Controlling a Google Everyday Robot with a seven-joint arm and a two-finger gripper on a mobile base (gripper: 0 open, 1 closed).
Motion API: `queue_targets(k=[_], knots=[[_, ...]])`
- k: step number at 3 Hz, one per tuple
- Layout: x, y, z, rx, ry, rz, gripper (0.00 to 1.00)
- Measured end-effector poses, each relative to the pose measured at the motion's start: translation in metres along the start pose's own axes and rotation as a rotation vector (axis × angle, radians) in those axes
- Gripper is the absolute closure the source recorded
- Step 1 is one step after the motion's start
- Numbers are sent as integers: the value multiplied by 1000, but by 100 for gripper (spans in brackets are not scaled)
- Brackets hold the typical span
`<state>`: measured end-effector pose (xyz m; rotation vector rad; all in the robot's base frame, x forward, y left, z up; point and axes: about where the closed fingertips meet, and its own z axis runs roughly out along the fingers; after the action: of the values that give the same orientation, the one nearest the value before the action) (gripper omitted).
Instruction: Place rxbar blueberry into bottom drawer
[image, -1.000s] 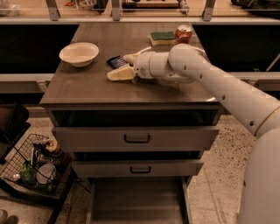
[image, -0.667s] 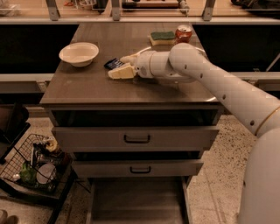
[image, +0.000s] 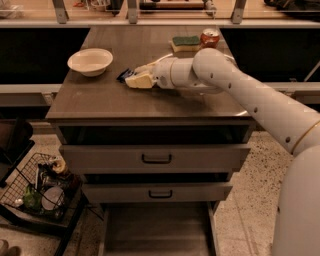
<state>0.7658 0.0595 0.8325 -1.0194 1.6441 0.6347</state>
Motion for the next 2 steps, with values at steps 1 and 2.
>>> queue_targets(k=[1,2], knots=[[0,0,0,0,0,0,100],[0,0,0,0,0,0,100]])
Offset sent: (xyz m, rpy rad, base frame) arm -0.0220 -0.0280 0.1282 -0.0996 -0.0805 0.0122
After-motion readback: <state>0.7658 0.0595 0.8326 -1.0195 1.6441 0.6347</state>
